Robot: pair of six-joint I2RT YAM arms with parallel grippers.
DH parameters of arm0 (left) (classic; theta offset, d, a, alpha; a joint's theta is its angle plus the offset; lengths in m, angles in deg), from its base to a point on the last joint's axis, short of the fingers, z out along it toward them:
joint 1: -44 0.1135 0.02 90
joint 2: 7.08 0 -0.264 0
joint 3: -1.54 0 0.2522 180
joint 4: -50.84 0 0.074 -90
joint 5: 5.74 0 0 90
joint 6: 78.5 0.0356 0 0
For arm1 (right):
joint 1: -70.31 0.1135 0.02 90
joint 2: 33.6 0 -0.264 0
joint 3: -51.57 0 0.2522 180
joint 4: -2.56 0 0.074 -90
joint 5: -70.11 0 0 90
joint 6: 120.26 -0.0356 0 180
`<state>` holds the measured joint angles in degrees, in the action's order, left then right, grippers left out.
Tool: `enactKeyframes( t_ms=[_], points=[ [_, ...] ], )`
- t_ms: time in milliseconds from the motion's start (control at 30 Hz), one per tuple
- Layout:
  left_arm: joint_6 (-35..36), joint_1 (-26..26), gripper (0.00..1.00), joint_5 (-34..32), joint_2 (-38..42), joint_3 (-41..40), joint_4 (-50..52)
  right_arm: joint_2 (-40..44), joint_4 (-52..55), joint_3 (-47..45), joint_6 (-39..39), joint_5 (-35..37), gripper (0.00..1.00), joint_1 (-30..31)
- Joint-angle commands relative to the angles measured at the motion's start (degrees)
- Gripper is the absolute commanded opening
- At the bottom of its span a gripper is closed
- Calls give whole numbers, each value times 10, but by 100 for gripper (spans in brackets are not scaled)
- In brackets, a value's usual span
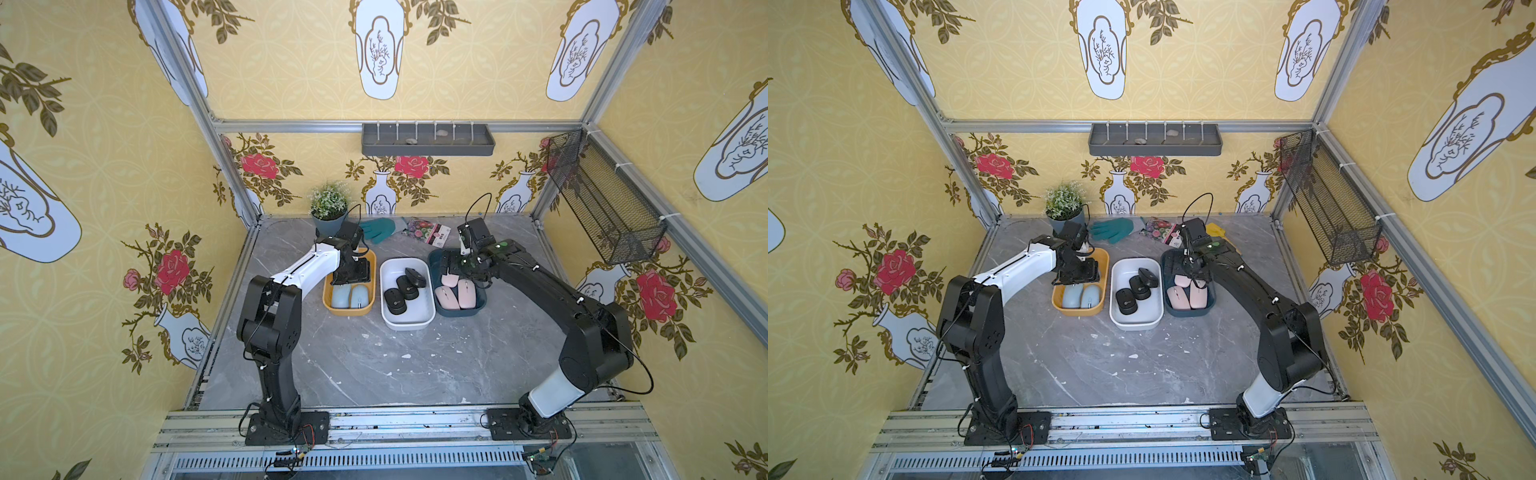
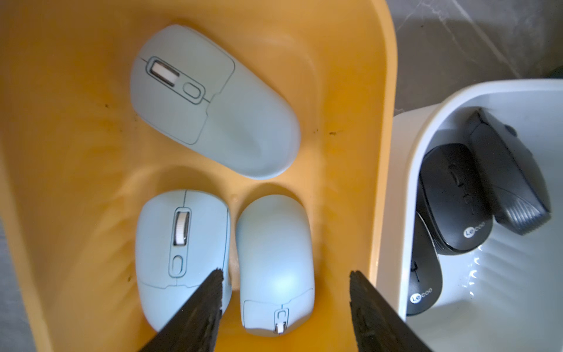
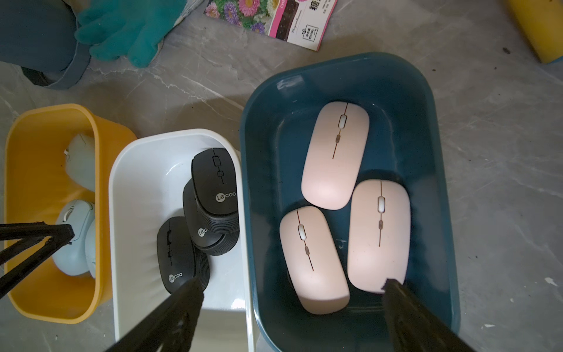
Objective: Place the mice by color into the storage box
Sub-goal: Place the mouse in the storage box, then reset both arms
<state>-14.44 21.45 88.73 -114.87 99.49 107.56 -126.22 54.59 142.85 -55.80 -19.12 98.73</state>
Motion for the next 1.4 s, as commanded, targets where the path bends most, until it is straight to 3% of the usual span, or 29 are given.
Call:
enactKeyframes(
  t_ms=[0, 267, 400, 533, 633, 667, 800, 900, 1000, 1100, 1200, 1300, 1367],
  points=[
    [11, -1, 69, -8, 30, -3, 23, 10, 16, 13, 5, 19, 94, 1],
    [10, 0, 73, -46, 172, -79, -36, 46, 13, 32, 23, 61, 95, 0],
    [15, -1, 74, -75, 247, -120, -65, 69, -8, 32, 42, 124, 99, -4],
    [44, 0, 75, -111, 309, -130, -65, 111, -75, 2, 60, 151, 97, -32],
    [70, 15, 79, -142, 384, -183, -112, 162, -212, -88, 123, 160, 97, -51],
    [95, 20, 99, -145, 413, -216, -147, 183, -275, -138, 161, 154, 98, -54],
    [185, 27, 100, -196, 499, -362, -306, 257, -459, -301, 198, 166, 98, -74],
    [189, 71, 100, -232, 545, -469, -432, 271, -509, -352, 162, 148, 98, -115],
    [195, 122, 100, -206, 562, -549, -532, 263, -543, -391, 156, 118, 98, -153],
    [234, 132, 100, -251, 544, -582, -580, 248, -579, -421, 163, 117, 98, -168],
    [252, 145, 100, -238, 516, -597, -596, 242, -617, -450, 179, 134, 97, -174],
    [265, 145, 100, -269, 502, -627, -666, 249, -646, -482, 182, 150, 98, -187],
    [286, 150, 100, -256, 488, -663, -755, 257, -674, -506, 172, 144, 98, -204]
  ],
)
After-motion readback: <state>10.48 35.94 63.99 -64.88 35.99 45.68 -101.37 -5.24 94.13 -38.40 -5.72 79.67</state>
